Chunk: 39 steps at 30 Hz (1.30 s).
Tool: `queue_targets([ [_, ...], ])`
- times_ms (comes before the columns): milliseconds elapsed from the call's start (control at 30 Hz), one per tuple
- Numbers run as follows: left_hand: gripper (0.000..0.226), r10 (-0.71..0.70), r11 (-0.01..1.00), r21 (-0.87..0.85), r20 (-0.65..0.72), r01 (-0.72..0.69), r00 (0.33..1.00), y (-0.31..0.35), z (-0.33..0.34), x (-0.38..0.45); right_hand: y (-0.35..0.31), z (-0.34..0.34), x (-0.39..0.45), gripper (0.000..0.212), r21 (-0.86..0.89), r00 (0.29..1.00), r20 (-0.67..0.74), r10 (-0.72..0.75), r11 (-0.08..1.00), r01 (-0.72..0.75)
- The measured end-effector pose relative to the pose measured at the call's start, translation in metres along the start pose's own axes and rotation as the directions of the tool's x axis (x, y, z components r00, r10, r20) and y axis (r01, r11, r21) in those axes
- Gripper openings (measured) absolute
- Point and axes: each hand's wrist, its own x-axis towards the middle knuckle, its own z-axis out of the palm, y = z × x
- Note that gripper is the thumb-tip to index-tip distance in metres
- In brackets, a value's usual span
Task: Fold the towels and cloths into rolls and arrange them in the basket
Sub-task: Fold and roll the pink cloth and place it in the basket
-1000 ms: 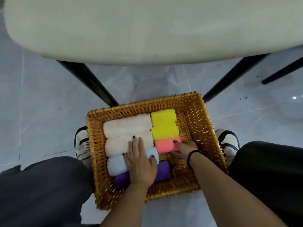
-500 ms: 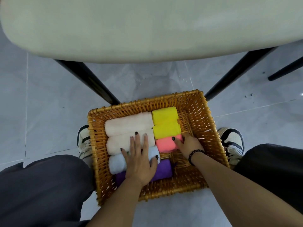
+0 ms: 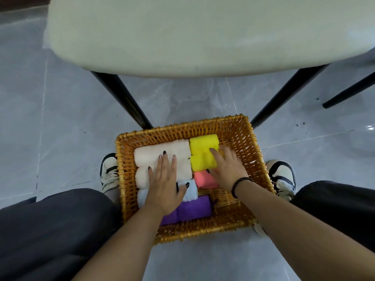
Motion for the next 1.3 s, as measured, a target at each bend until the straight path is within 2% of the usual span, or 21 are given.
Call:
queue_targets([
  [100,0.093,0.099,0.991,0.084,0.109,-0.108,0.989,-0.006,0.001,0.011,-0.012,0.009,0.013,0.080,-0.182,0.966,0.184,-0.183,0.959,0.217],
  [167,0.105,0.080,0.977,0.173,0.234,-0.122,0.969,-0.011,0.007,0.013,-0.012,0.023,0.018,0.083,-0.296,0.930,0.307,-0.203,0.908,0.296],
  [233,0.113,0.034,0.960,0.258,0.287,-0.111,0.957,-0.017,0.014,0.015,-0.006,0.035,0.023,0.083,-0.328,0.916,0.367,-0.164,0.898,0.293],
  [500,0.117,-0.015,0.956,0.277,0.369,-0.095,0.929,-0.016,0.011,0.021,-0.008,0.033,0.030,0.087,-0.336,0.889,0.443,-0.119,0.897,0.287],
  [600,0.106,0.008,0.986,0.149,0.405,-0.075,0.914,-0.012,-0.005,0.019,-0.015,0.019,0.024,0.083,-0.297,0.882,0.457,-0.111,0.916,0.269],
  [667,0.095,0.020,0.998,0.042,0.362,-0.038,0.932,-0.010,-0.020,0.013,-0.019,0.008,0.016,0.081,-0.277,0.903,0.411,-0.126,0.926,0.255],
  [767,0.079,-0.004,0.998,0.061,0.174,-0.007,0.985,-0.011,-0.039,-0.005,-0.022,-0.013,-0.001,0.079,-0.261,0.954,0.287,-0.090,0.951,0.168],
  [867,0.082,-0.103,0.988,0.121,0.039,0.098,0.994,-0.015,-0.052,-0.030,-0.025,-0.034,-0.020,0.079,-0.195,0.987,0.161,-0.030,0.979,0.062],
  [967,0.088,-0.245,0.961,0.136,0.012,0.241,0.969,-0.024,-0.058,-0.049,-0.019,-0.048,-0.038,0.081,-0.146,0.998,0.036,0.045,0.989,-0.039],
  [1067,0.093,-0.340,0.936,0.100,0.000,0.339,0.940,-0.034,-0.056,-0.061,-0.003,-0.049,-0.051,0.082,-0.129,0.988,-0.024,0.154,0.979,-0.156],
  [1167,0.099,-0.427,0.889,-0.159,0.050,0.430,0.903,-0.041,-0.048,-0.068,0.018,-0.039,-0.061,0.086,0.011,0.948,-0.036,0.317,0.949,-0.316],
  [1233,0.097,-0.484,0.790,-0.368,0.116,0.490,0.868,-0.041,-0.046,-0.069,0.027,-0.033,-0.065,0.091,0.232,0.907,0.010,0.421,0.881,-0.412],
  [1300,0.085,-0.580,0.656,-0.494,0.153,0.570,0.800,-0.046,-0.046,-0.062,0.036,-0.031,-0.067,0.083,0.349,0.864,0.070,0.499,0.799,-0.490],
])
